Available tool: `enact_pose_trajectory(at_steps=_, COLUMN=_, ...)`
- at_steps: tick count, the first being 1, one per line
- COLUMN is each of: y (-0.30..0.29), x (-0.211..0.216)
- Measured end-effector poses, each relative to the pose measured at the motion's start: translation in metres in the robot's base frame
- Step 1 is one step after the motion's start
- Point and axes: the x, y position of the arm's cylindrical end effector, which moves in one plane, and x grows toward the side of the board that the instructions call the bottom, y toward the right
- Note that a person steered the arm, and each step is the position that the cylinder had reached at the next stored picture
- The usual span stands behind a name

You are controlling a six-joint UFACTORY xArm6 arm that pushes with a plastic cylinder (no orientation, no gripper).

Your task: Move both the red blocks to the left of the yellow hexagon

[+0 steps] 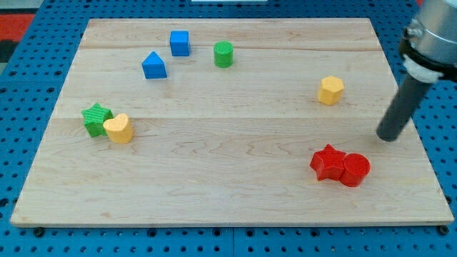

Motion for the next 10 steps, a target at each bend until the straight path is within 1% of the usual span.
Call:
enact_pose_trajectory(at_steps=1, y=0.018, x=0.040)
enact_pose_trajectory(at_steps=2, y=0.014, x=0.067)
enact_pose_trajectory(at_steps=4, y=-0.030, x=0.069)
enact_pose_trajectory(at_steps=6, y=-0.113, x=0.069)
enact_pose_trajectory(at_steps=8, y=-0.166, x=0.053)
enact_pose_trajectory(at_steps=9, y=-0.181, x=0.040)
enact_pose_trajectory(at_steps=10, y=-0.175, x=0.022)
